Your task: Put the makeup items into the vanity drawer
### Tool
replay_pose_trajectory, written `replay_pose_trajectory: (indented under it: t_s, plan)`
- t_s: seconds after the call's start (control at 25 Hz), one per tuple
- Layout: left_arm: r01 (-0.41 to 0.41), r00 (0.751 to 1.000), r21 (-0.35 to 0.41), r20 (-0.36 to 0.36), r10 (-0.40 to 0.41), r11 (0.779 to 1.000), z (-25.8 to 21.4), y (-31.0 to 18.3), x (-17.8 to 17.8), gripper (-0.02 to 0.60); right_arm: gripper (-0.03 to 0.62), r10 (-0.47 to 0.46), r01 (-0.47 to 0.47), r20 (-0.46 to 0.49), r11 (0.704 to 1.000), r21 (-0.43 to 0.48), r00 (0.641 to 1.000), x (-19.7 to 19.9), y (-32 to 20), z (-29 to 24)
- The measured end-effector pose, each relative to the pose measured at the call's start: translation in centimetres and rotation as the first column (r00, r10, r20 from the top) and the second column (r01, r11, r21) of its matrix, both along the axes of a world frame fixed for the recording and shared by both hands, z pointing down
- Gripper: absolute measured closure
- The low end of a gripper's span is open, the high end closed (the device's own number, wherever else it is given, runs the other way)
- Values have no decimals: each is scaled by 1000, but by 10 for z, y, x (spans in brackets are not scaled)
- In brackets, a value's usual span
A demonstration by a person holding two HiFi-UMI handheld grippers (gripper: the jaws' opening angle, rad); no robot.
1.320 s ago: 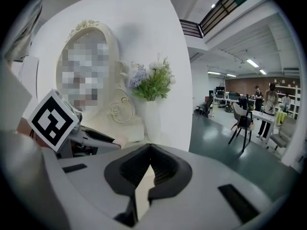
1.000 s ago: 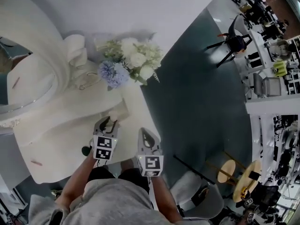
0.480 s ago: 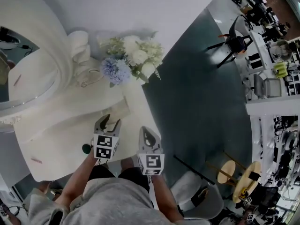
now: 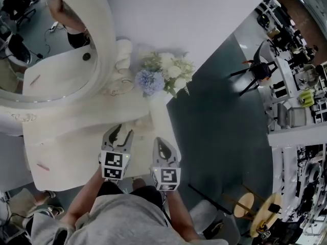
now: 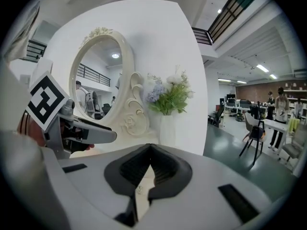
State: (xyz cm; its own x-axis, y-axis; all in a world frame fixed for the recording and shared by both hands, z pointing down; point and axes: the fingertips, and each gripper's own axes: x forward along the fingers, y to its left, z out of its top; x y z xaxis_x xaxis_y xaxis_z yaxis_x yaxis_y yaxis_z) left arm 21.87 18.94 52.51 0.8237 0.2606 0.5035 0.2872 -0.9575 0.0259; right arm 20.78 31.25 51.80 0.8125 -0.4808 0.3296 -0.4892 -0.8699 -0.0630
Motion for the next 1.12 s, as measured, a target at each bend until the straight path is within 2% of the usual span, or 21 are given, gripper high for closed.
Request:
replay_pose_trajectory:
  t_s: [0.28, 0.44, 0.68, 0.88, 1.12]
  plan:
    - [109, 987, 19, -117, -106, 994, -48, -66, -30, 428, 582, -94, 96, -58, 995, 18, 994, -13, -63, -37]
    - [177, 973, 30, -155, -170, 984, -69, -110, -56, 437, 582, -155, 158, -88, 987, 27, 984, -27, -103, -57]
    - [291, 941, 49, -196, -276, 956, -85, -168, -88, 522, 582, -238, 244, -124, 969, 31, 963, -42, -156, -75]
    - [340, 924, 78, -213, -318, 937, -90, -202, -108, 578, 582, -287, 294, -140, 955, 29, 947, -54, -191, -82]
    - [362, 916, 83, -216, -338, 928, -90, -229, -129, 580, 582, -310, 317, -162, 948, 22, 937, -69, -221, -86]
